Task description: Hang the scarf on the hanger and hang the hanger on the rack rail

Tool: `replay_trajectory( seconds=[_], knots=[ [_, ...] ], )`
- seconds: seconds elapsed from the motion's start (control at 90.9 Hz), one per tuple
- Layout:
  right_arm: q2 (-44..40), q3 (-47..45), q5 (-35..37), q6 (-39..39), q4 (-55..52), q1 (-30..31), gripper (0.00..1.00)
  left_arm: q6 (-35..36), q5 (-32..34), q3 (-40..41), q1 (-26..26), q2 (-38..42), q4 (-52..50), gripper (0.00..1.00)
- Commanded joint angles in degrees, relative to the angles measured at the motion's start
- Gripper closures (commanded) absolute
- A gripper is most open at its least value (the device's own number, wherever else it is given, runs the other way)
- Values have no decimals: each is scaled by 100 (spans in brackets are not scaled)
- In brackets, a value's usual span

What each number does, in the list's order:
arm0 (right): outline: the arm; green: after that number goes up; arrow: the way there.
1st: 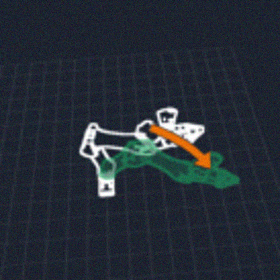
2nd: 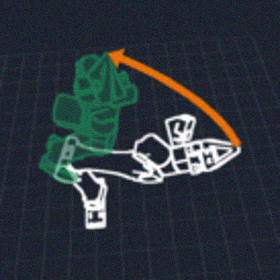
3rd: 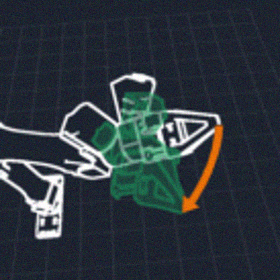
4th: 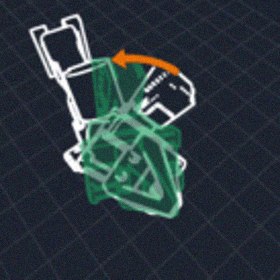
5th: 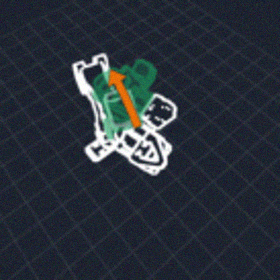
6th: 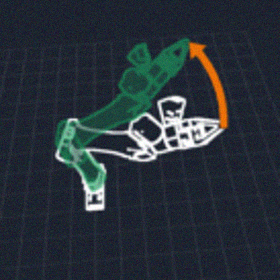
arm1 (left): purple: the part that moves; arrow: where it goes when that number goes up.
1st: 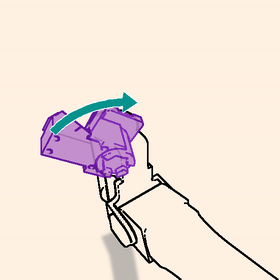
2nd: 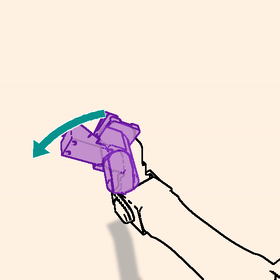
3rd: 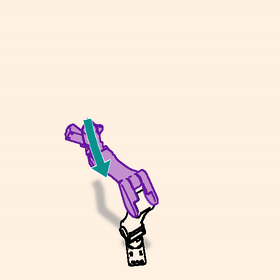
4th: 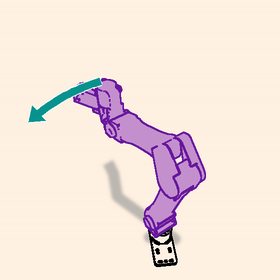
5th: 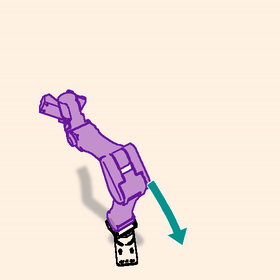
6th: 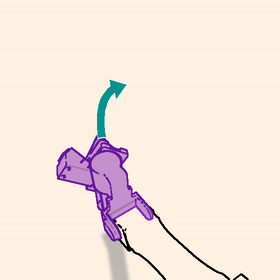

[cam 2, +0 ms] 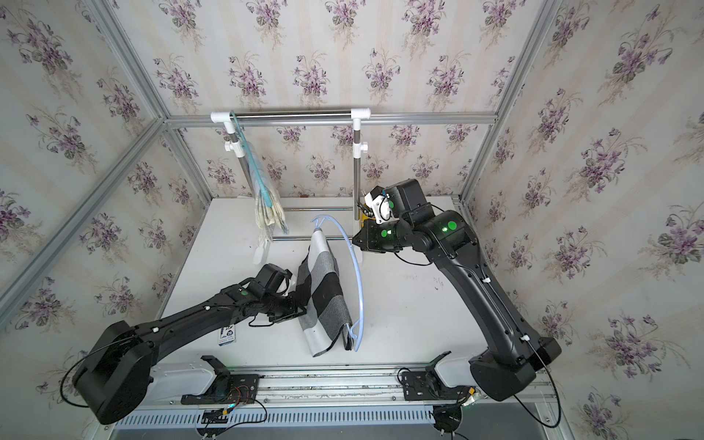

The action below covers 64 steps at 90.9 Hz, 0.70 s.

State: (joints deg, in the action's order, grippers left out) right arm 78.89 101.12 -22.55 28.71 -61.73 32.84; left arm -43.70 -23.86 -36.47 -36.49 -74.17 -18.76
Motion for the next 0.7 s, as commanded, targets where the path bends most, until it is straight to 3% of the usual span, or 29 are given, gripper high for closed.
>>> replay_trajectory(
  seconds=[0.0, 0.594, 0.693],
  knots=[
    [-6, 106, -35, -28, 581, -9, 100, -89, 163, -34, -104, -140, 65, 100],
    [-30, 140, 222, -185, 576, -41, 100, -415, 152, 67, -668, -367, 495, 100],
    [-56, 98, 438, -269, 542, -40, 100, -438, 146, 43, -724, -194, 459, 87]
  ],
)
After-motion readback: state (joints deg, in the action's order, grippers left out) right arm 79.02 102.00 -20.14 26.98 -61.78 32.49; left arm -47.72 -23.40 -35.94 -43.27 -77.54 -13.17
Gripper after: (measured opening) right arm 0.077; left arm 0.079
